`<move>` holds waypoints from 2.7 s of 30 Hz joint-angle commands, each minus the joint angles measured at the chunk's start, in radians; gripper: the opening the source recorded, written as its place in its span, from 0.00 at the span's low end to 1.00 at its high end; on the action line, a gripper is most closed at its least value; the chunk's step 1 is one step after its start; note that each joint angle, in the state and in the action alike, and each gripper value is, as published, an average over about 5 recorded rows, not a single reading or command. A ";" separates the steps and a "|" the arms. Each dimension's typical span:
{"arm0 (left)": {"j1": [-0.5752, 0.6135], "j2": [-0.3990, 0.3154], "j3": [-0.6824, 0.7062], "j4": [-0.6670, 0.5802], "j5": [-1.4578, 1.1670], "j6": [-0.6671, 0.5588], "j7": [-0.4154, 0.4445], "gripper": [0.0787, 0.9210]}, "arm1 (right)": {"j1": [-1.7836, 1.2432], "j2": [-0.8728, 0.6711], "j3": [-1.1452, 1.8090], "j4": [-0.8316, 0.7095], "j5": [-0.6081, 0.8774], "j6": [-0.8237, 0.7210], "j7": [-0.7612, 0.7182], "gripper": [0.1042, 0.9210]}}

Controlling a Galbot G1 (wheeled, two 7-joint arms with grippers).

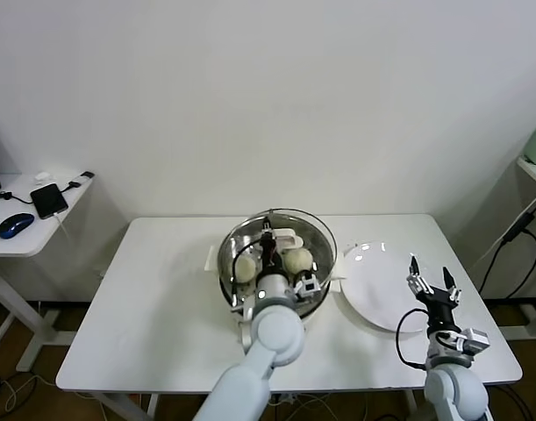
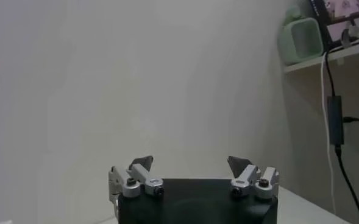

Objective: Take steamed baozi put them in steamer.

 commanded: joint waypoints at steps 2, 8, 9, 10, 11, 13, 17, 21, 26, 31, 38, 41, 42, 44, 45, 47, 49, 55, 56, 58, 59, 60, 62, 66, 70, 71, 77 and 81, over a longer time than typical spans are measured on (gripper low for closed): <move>0.006 -0.049 0.011 0.028 0.091 0.049 0.011 0.11 | 0.002 0.003 -0.001 -0.003 -0.001 0.003 0.000 0.88; 0.019 -0.049 0.002 0.029 0.104 0.048 0.018 0.11 | 0.002 0.003 0.001 -0.005 0.000 0.005 -0.001 0.88; 0.022 -0.049 0.002 0.029 0.104 0.047 0.018 0.11 | 0.002 0.003 0.001 -0.006 0.000 0.006 -0.001 0.88; 0.023 -0.049 0.003 0.030 0.104 0.047 0.017 0.11 | 0.002 0.003 0.001 -0.007 0.000 0.006 -0.001 0.88; 0.024 -0.049 0.003 0.032 0.103 0.046 0.017 0.11 | 0.002 0.003 0.001 -0.008 0.000 0.007 -0.001 0.88; 0.023 -0.049 0.004 0.036 0.102 0.044 0.015 0.11 | 0.002 0.003 0.001 -0.009 0.000 0.008 -0.001 0.88; 0.019 -0.049 0.002 0.047 0.101 0.037 0.009 0.11 | 0.002 0.004 0.002 -0.008 0.000 0.009 -0.001 0.88; 0.018 -0.049 0.000 0.056 0.100 0.033 0.000 0.11 | 0.001 0.004 0.002 -0.008 0.000 0.010 -0.001 0.88; 0.021 -0.049 0.000 0.055 0.100 0.030 0.002 0.11 | -0.002 0.004 0.003 -0.006 0.000 0.011 -0.001 0.88; 0.042 -0.049 0.006 0.012 0.088 -0.008 0.013 0.12 | -0.002 0.005 0.001 -0.008 -0.002 0.011 -0.002 0.88; 0.110 -0.049 0.010 -0.085 0.022 -0.072 0.010 0.30 | 0.003 0.013 -0.002 -0.008 -0.010 0.009 -0.002 0.88; 0.142 -0.047 0.010 -0.128 0.005 -0.089 0.008 0.40 | 0.002 0.015 -0.001 -0.008 -0.013 0.009 -0.002 0.88; 0.153 -0.045 0.009 -0.145 -0.003 -0.094 0.007 0.43 | 0.001 0.015 -0.001 -0.008 -0.013 0.009 -0.002 0.88; 0.173 -0.036 0.007 -0.175 -0.017 -0.103 0.004 0.50 | 0.000 0.015 -0.001 -0.010 -0.014 0.010 -0.002 0.88; 0.182 -0.032 0.006 -0.188 -0.023 -0.106 0.001 0.53 | 0.000 0.015 -0.002 -0.011 -0.015 0.011 -0.002 0.88; 0.196 -0.026 0.005 -0.208 -0.029 -0.108 -0.004 0.61 | 0.000 0.016 -0.003 -0.014 -0.017 0.012 -0.002 0.88; 0.210 -0.021 0.005 -0.227 -0.032 -0.110 -0.010 0.68 | 0.001 0.018 -0.005 -0.014 -0.019 0.013 -0.002 0.88; 0.251 0.000 0.002 -0.289 -0.032 -0.113 -0.014 0.86 | 0.001 0.022 -0.007 -0.011 -0.024 0.012 -0.002 0.88; 0.259 0.003 -0.002 -0.301 -0.032 -0.113 -0.015 0.87 | 0.000 0.023 -0.007 -0.010 -0.024 0.013 -0.002 0.88; 0.273 0.011 -0.015 -0.324 -0.032 -0.114 -0.019 0.88 | -0.002 0.024 -0.008 -0.008 -0.024 0.014 -0.003 0.88; 0.283 0.015 -0.026 -0.337 -0.032 -0.117 -0.024 0.88 | -0.004 0.024 -0.009 -0.007 -0.024 0.015 -0.005 0.88; 0.293 0.020 -0.038 -0.350 -0.033 -0.120 -0.031 0.88 | -0.006 0.025 -0.009 -0.005 -0.024 0.016 -0.008 0.88; 0.314 0.029 -0.072 -0.376 -0.040 -0.129 -0.048 0.88 | -0.014 0.025 -0.010 0.002 -0.025 0.016 -0.022 0.88; 0.352 0.048 -0.171 -0.415 -0.110 -0.169 -0.104 0.88 | -0.048 0.026 -0.016 0.029 -0.038 0.000 -0.075 0.88; 0.369 0.059 -0.337 -0.439 -0.313 -0.240 -0.190 0.88 | -0.090 0.034 -0.024 0.056 -0.056 0.017 -0.194 0.88; 0.373 0.063 -0.388 -0.441 -0.392 -0.268 -0.212 0.88 | -0.098 0.037 -0.021 0.060 -0.063 0.028 -0.226 0.88; 0.455 0.095 -0.666 -0.405 -1.088 -0.549 -0.305 0.88 | -0.158 0.052 -0.015 0.123 -0.063 0.012 -0.275 0.88; 0.548 0.060 -0.805 -0.353 -1.438 -0.707 -0.274 0.88 | -0.202 0.067 -0.015 0.158 -0.142 -0.017 -0.271 0.88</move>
